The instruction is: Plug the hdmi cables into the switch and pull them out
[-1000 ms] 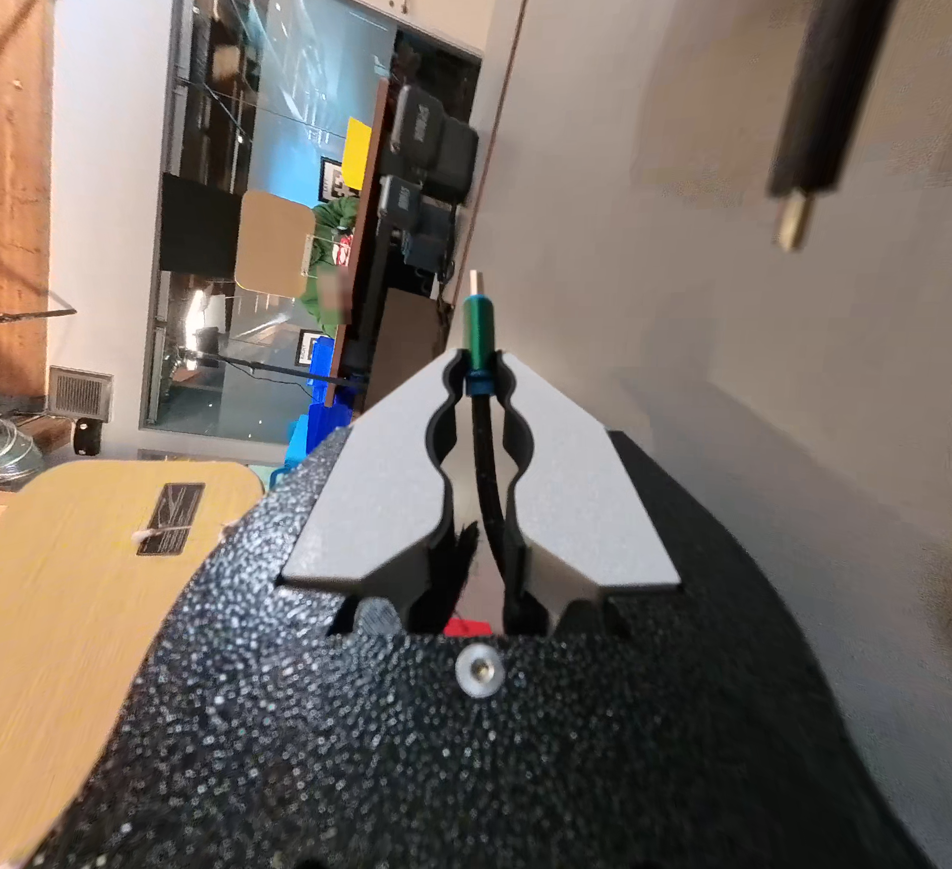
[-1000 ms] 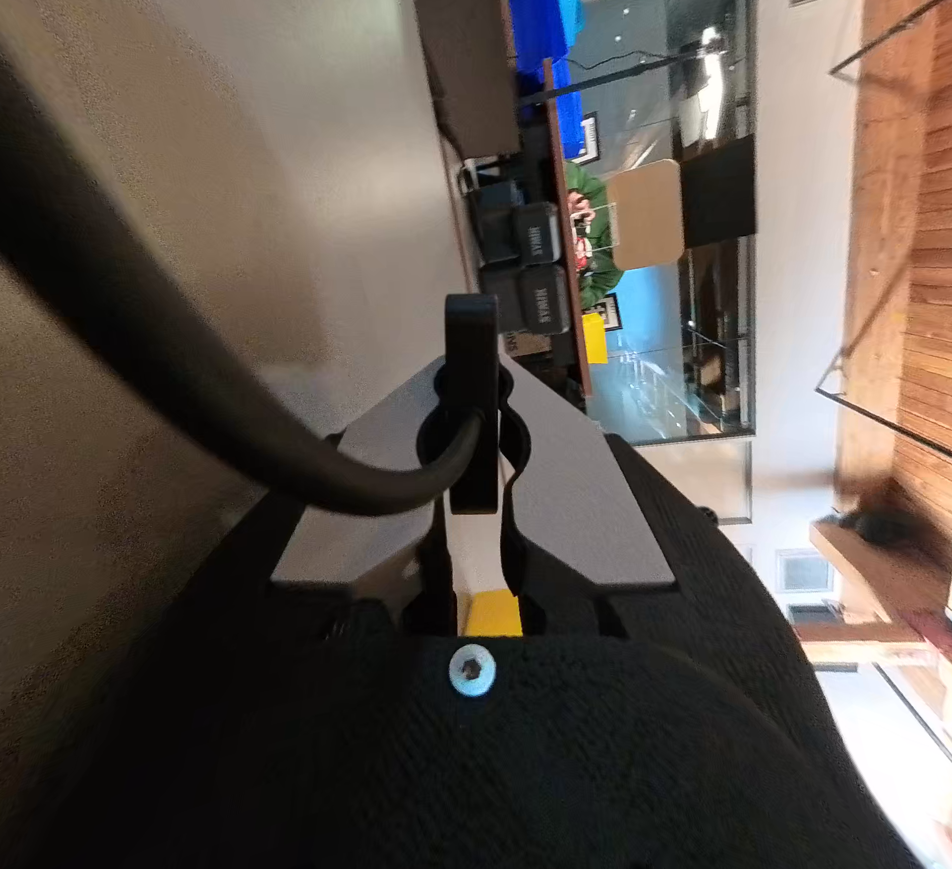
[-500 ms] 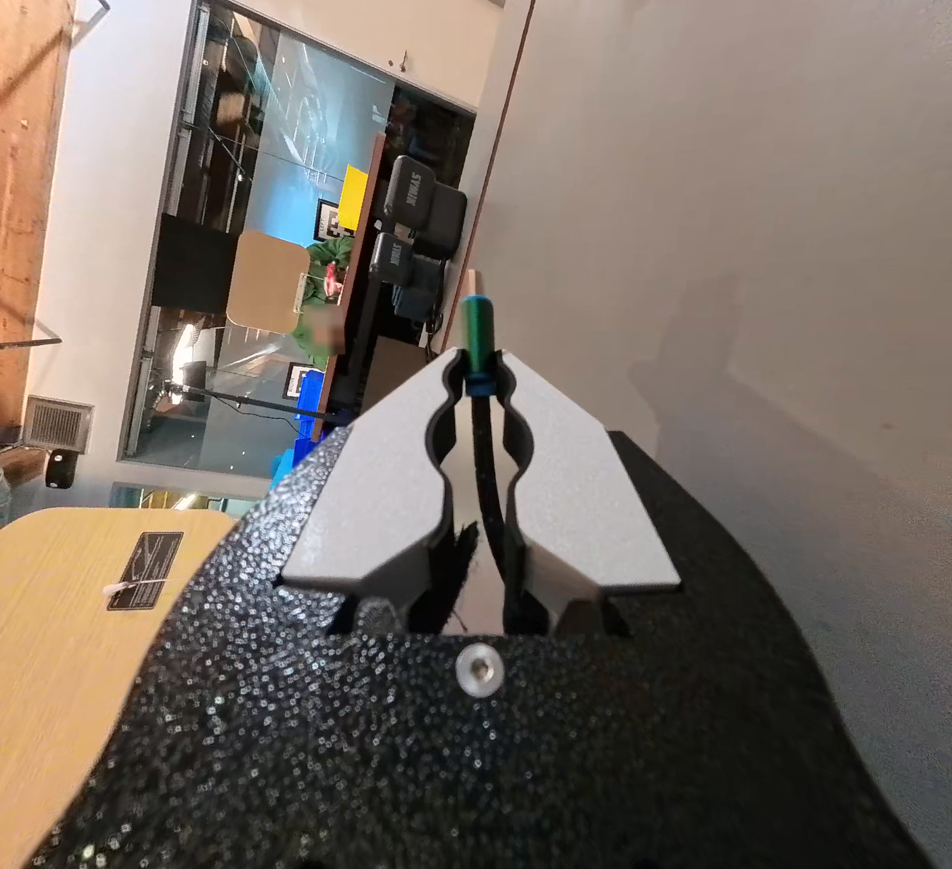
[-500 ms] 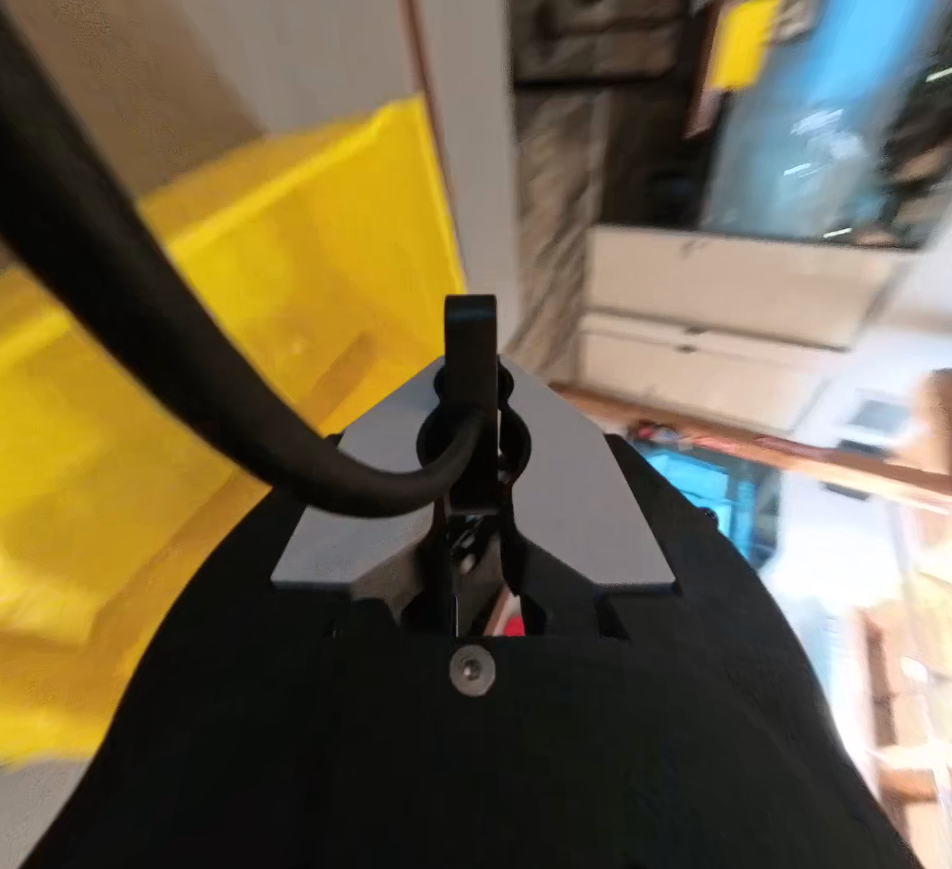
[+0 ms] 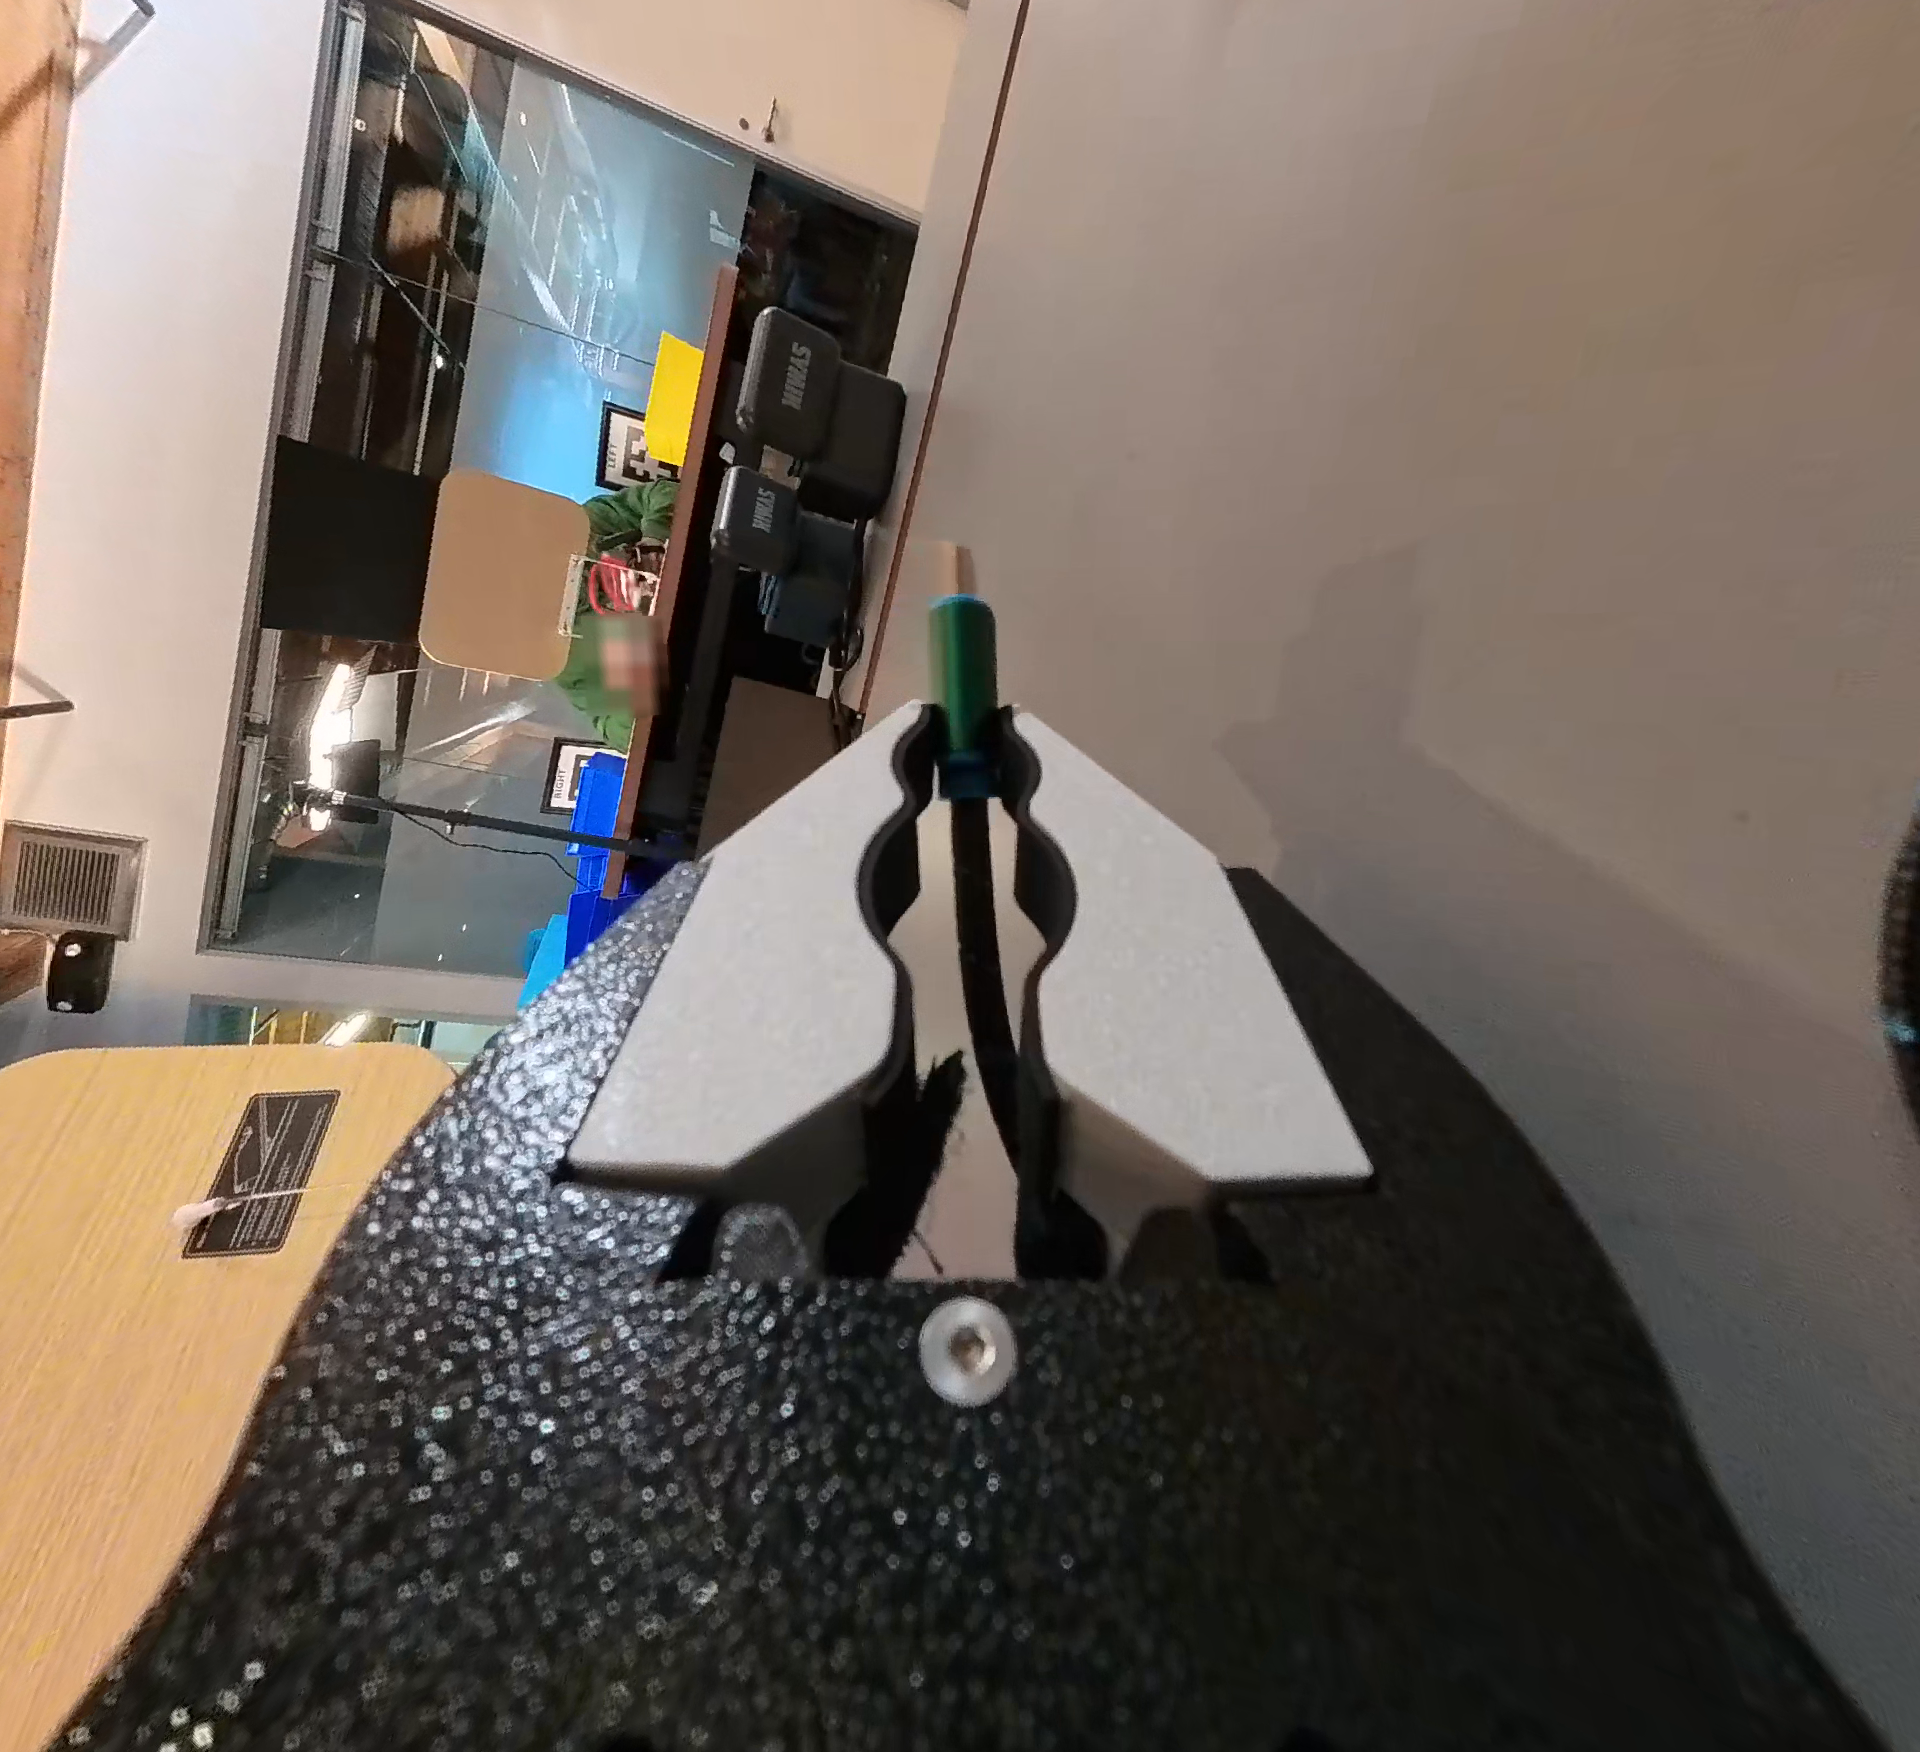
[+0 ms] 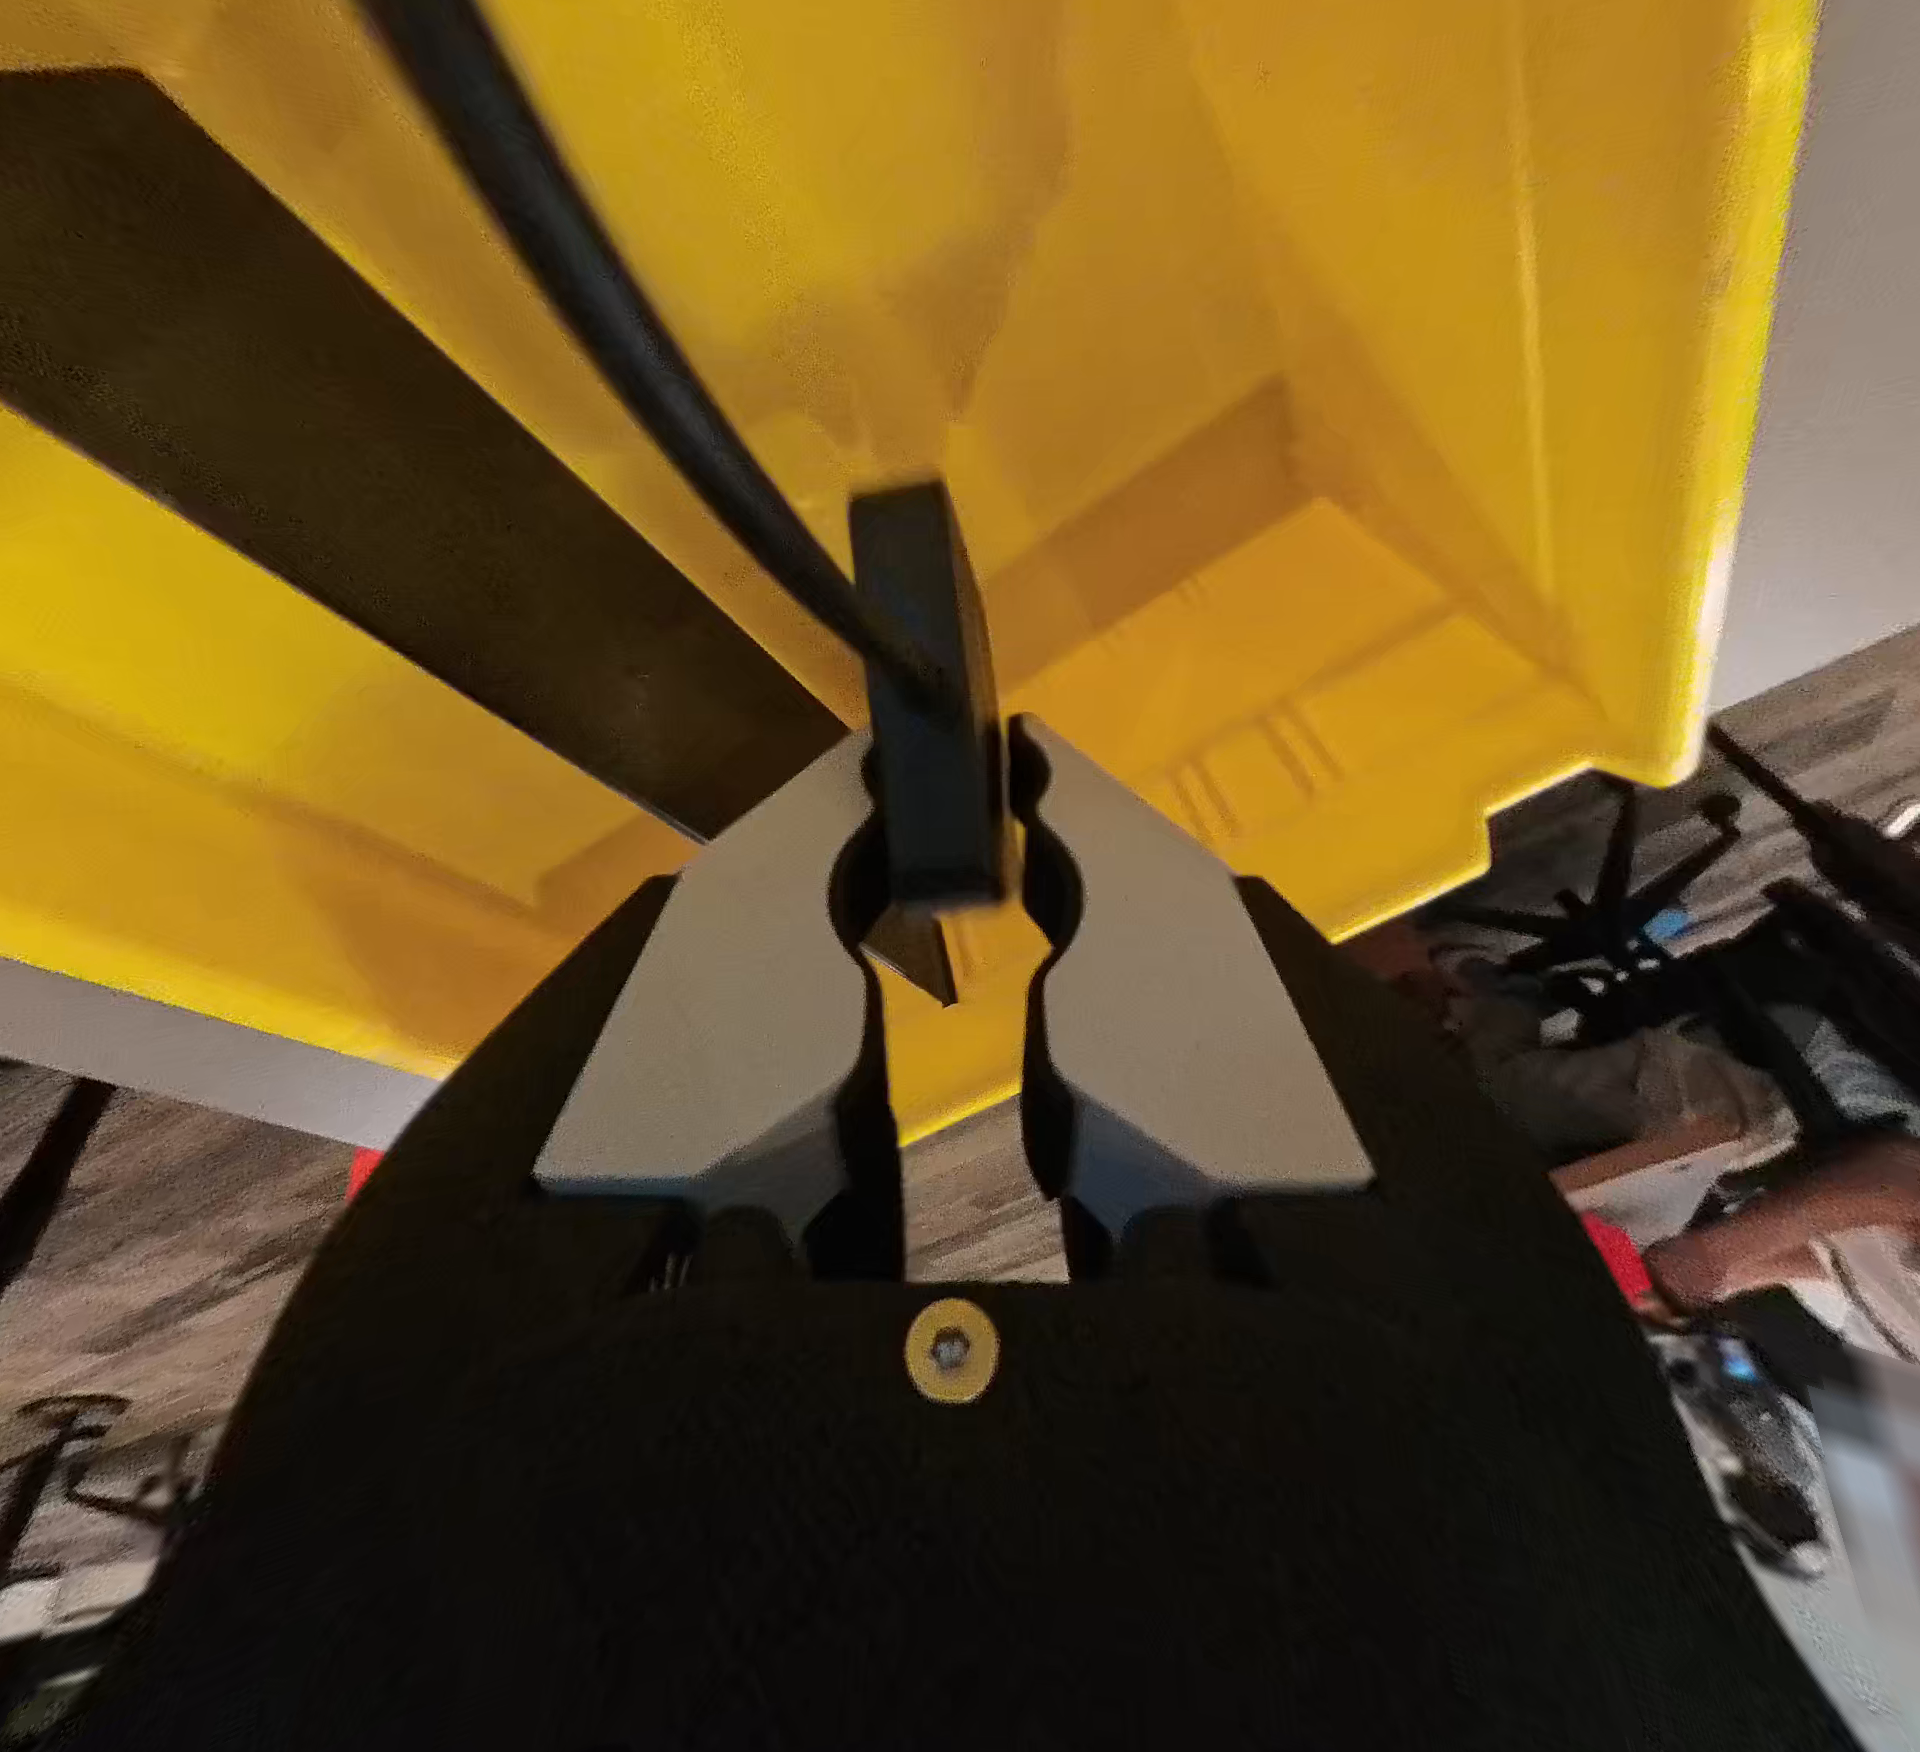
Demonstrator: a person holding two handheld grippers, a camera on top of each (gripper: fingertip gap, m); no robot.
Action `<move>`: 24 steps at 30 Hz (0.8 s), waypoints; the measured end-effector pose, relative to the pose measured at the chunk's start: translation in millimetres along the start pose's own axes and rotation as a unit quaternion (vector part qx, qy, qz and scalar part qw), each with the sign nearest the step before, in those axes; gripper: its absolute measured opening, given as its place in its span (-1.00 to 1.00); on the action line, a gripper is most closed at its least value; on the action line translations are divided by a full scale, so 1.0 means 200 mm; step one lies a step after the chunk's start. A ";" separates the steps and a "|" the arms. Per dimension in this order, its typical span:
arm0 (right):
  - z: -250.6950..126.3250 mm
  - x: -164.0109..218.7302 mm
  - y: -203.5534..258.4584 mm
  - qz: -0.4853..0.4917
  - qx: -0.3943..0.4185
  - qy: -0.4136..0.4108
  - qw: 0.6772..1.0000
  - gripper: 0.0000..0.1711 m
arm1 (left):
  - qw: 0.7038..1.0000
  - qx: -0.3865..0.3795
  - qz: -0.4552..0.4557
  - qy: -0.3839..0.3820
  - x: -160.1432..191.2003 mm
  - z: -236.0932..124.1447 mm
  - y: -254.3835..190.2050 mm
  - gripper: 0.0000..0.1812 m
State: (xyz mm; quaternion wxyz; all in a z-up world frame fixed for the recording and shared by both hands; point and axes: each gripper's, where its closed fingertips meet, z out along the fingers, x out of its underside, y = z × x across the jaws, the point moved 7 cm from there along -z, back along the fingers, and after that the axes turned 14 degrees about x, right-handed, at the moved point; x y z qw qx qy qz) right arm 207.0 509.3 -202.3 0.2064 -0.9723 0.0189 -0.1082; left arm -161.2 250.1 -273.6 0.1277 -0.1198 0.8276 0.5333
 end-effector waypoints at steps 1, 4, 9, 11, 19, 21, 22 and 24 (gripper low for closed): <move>0.01 0.01 0.00 0.007 -0.004 0.011 1.000 -0.61 | 1.000 0.001 0.001 0.000 0.00 0.00 0.00 -0.90; -0.01 0.05 -0.01 0.033 0.002 0.046 0.998 -0.28 | 1.000 0.003 0.001 -0.001 0.00 0.00 0.00 -0.90; -0.25 -0.04 0.01 0.042 0.051 -0.076 0.995 -0.32 | 1.000 0.006 0.001 -0.005 -0.01 0.00 0.00 -0.90; -0.34 -0.18 0.10 0.021 0.017 -0.183 0.983 -0.37 | 1.000 0.007 0.003 -0.006 -0.01 0.00 -0.01 -0.90; -0.37 -0.42 0.16 -0.024 0.066 -0.238 0.969 -0.65 | 1.000 0.011 0.004 -0.009 -0.01 0.00 -0.01 -0.90; -0.37 -0.44 0.14 -0.009 0.076 -0.234 0.969 -0.65 | 1.000 0.011 0.004 -0.010 -0.01 0.00 -0.01 -0.90; -0.37 -0.45 0.14 -0.008 0.080 -0.230 0.970 -0.65 | 1.000 0.011 0.005 -0.010 -0.01 0.00 -0.01 -0.90; -0.38 -0.45 0.14 -0.011 0.083 -0.216 0.973 -0.65 | 1.000 0.012 0.005 -0.010 -0.01 0.00 -0.01 -0.90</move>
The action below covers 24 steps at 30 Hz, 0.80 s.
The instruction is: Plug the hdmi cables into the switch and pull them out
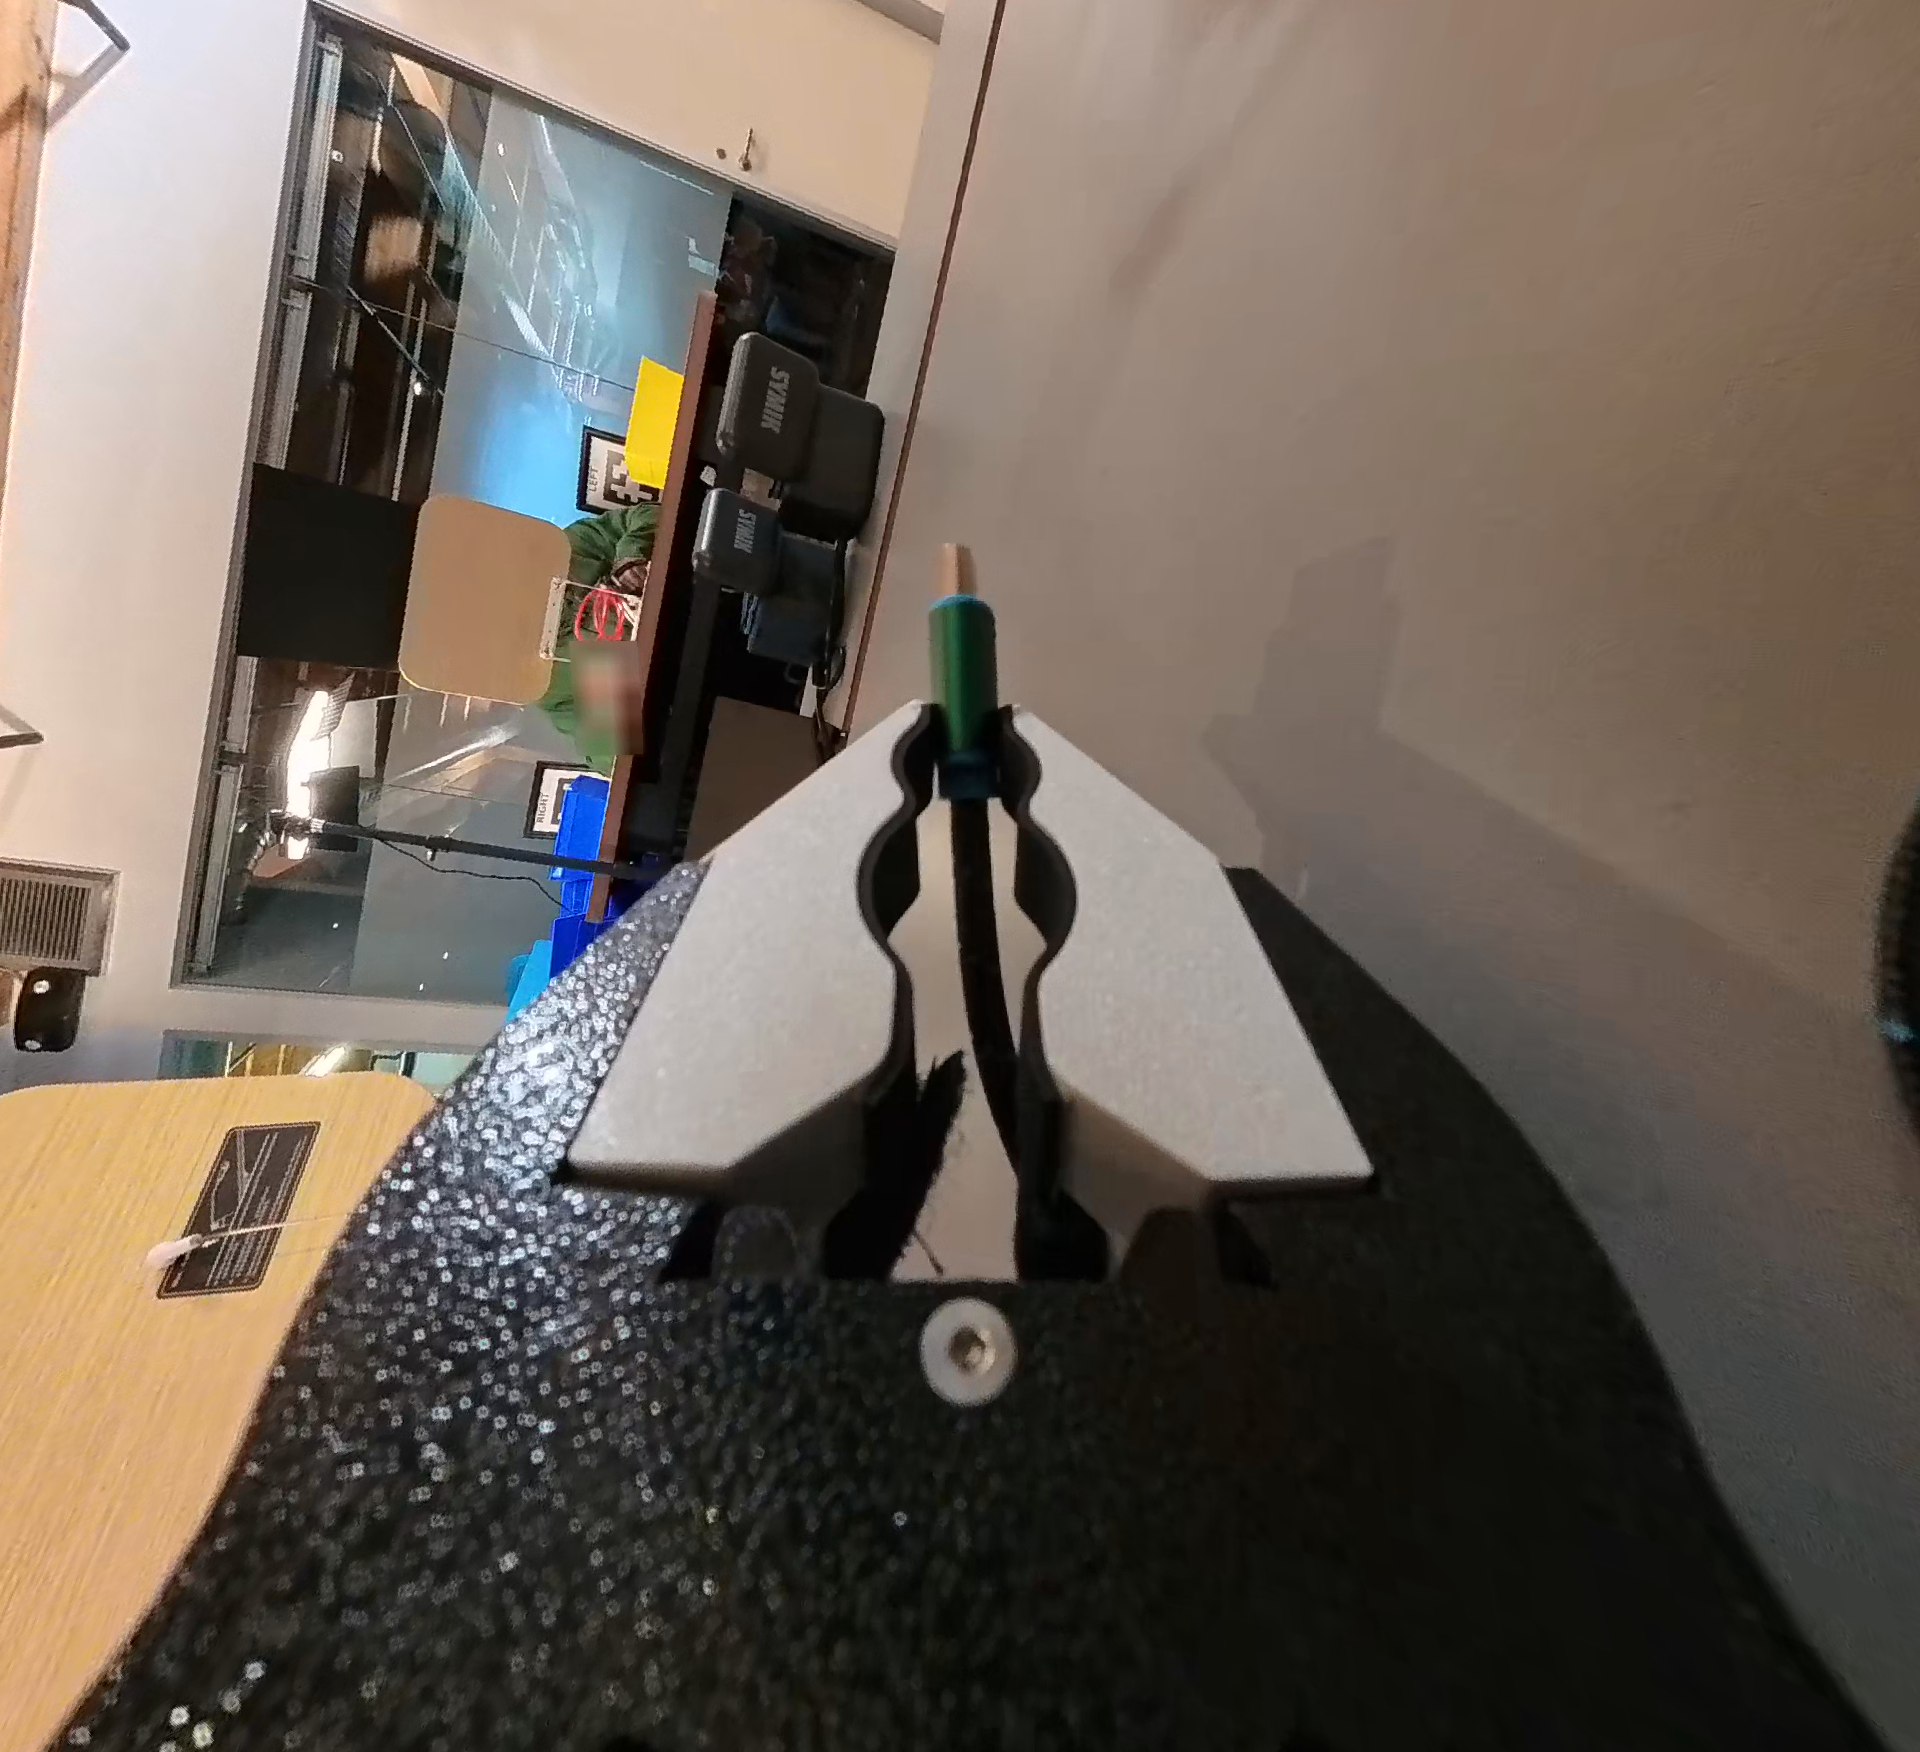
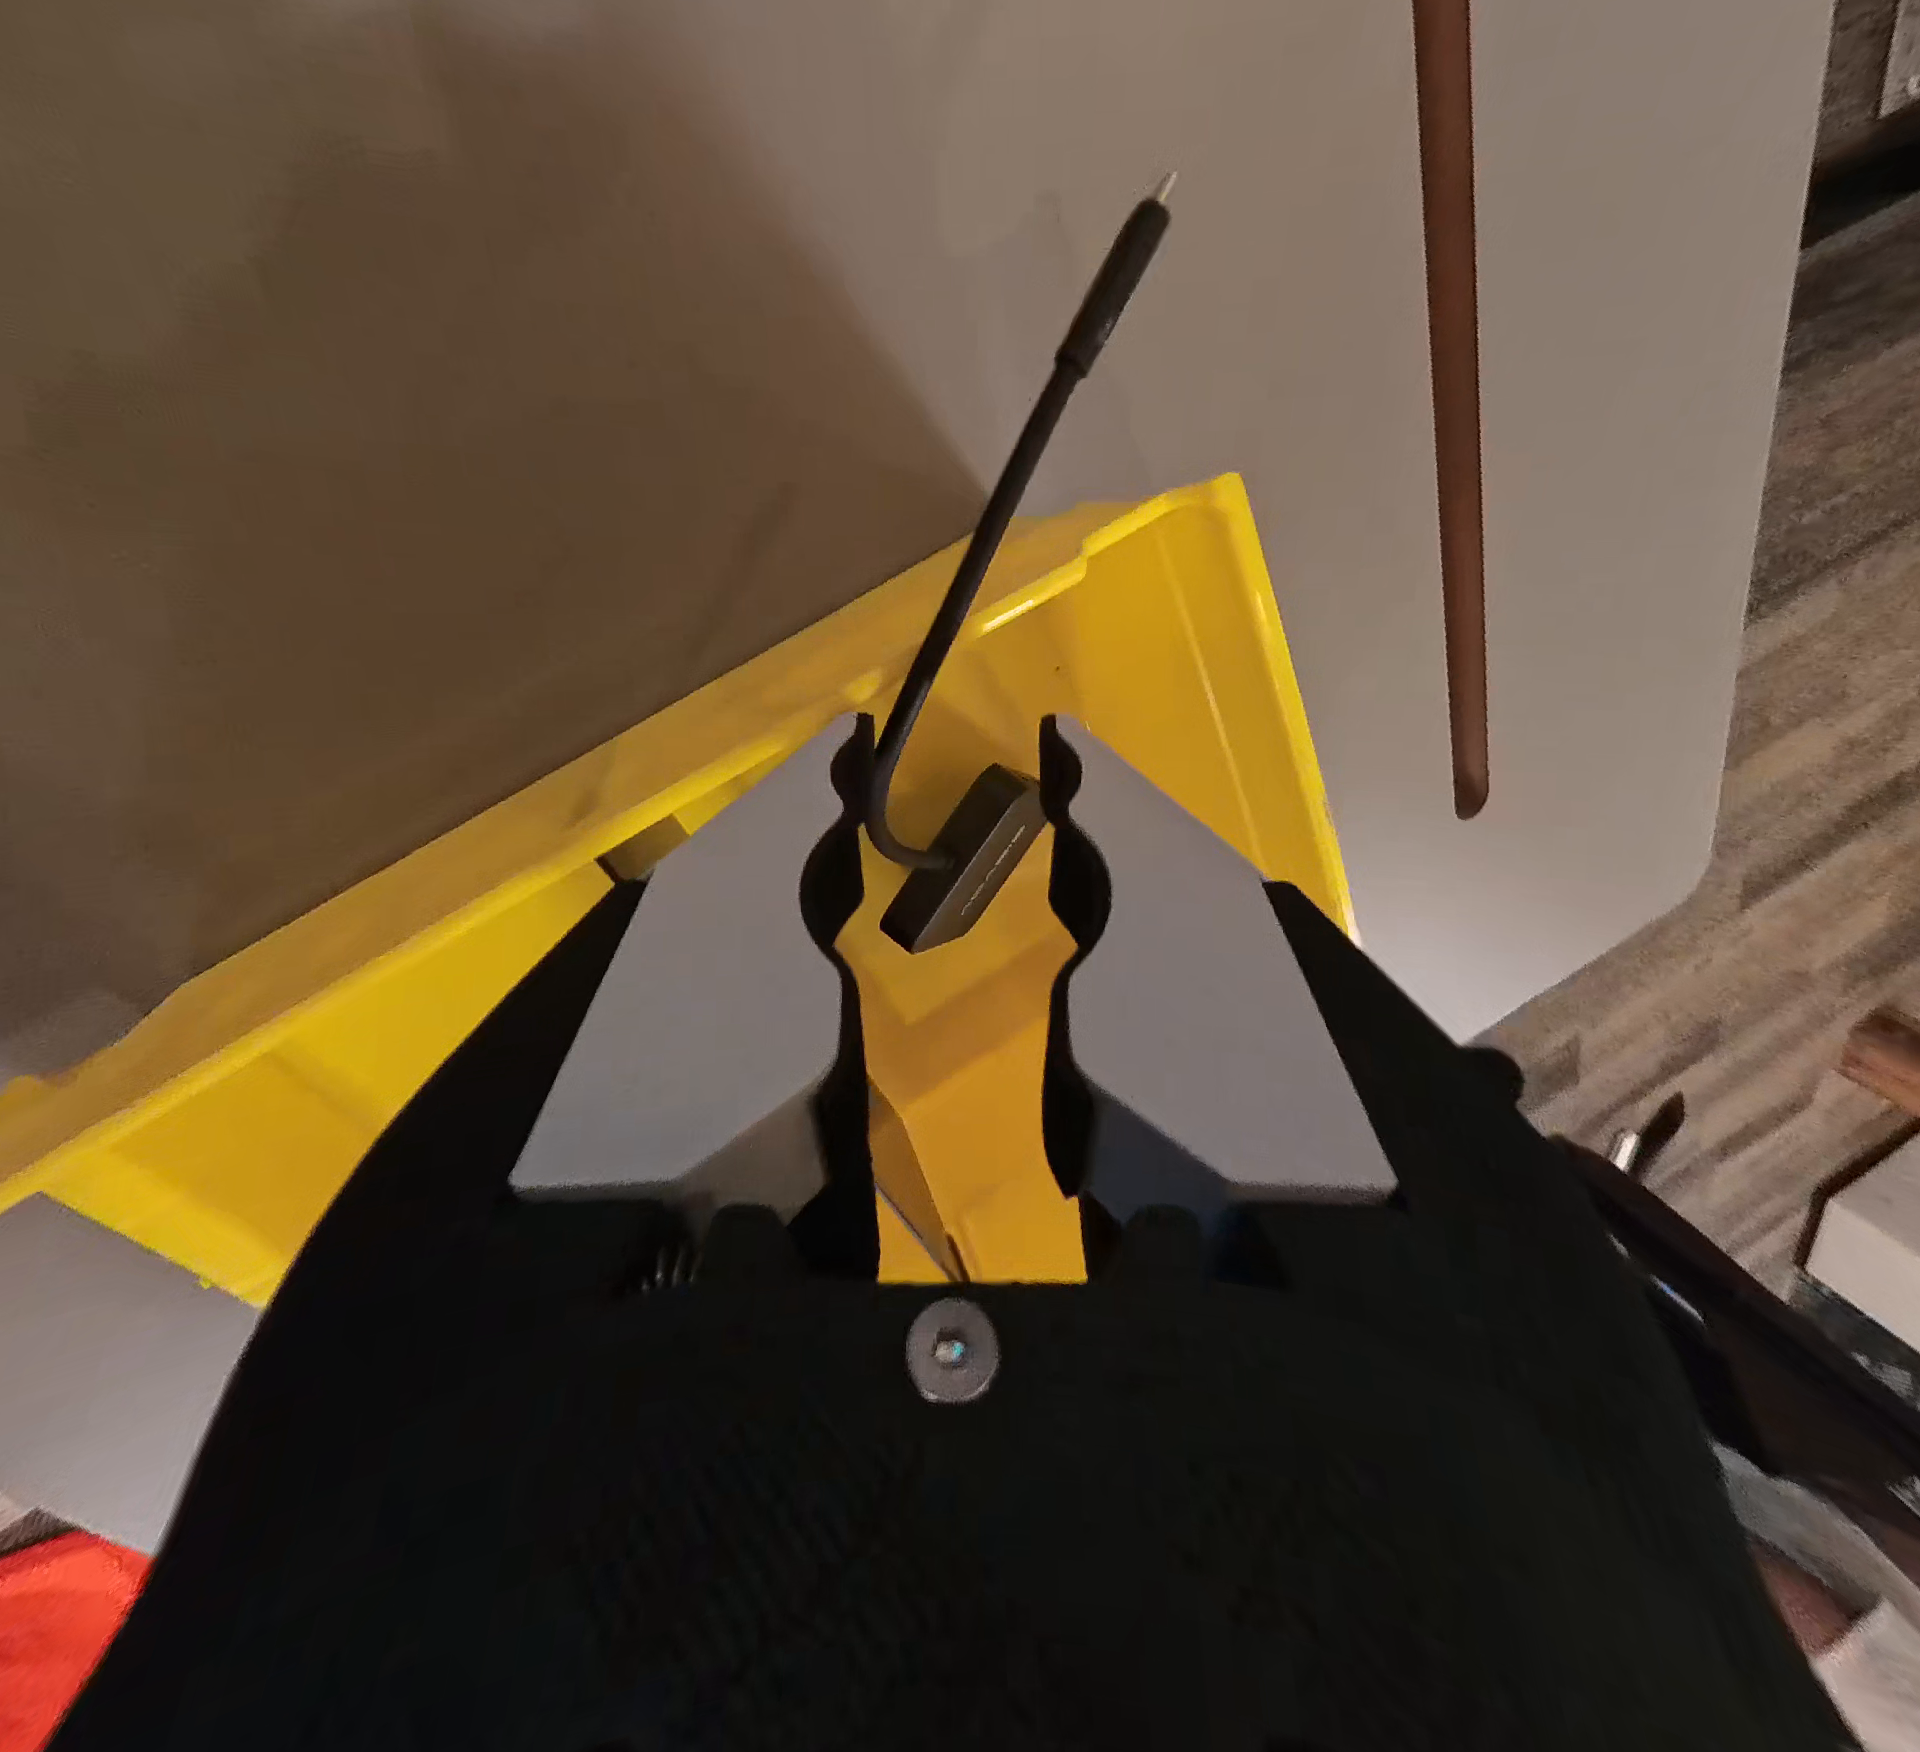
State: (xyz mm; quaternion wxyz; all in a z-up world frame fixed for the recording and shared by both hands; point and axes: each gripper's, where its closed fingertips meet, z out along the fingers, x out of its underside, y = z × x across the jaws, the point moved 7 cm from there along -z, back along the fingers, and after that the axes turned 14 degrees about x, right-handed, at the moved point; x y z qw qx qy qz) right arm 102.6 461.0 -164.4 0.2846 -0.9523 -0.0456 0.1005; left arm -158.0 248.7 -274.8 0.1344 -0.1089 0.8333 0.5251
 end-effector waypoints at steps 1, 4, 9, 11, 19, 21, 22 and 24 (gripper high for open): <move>0.00 -0.01 0.00 -0.001 0.002 0.006 1.000 -0.65 | 1.000 0.000 0.000 0.000 0.00 0.00 0.00 -0.90; 0.02 -0.01 0.00 -0.006 0.000 0.027 1.000 -0.66 | 1.000 0.001 0.000 -0.001 0.00 0.00 0.00 -0.90; 0.06 0.02 -0.02 0.005 0.003 0.059 0.998 -0.98 | 1.000 0.002 0.000 -0.002 0.00 0.00 0.00 -0.90; 0.05 0.09 -0.07 0.033 0.025 0.083 0.996 -0.98 | 1.000 0.002 -0.001 -0.003 0.00 -0.01 0.00 -0.90; 0.07 0.40 -0.05 0.082 -0.026 0.270 0.959 -0.98 | 1.000 0.005 0.004 -0.003 0.00 0.00 -0.01 -0.90; 0.11 0.44 -0.02 0.073 -0.040 0.307 0.948 -0.98 | 1.000 0.004 0.005 -0.003 0.00 0.00 -0.01 -0.90; 0.15 0.44 -0.01 0.068 -0.045 0.305 0.949 -0.98 | 1.000 0.003 0.005 -0.004 0.00 -0.01 -0.01 -0.90; 0.20 0.42 0.02 0.083 -0.054 0.283 0.954 -0.96 | 1.000 0.002 0.005 -0.004 0.00 -0.01 -0.01 -0.90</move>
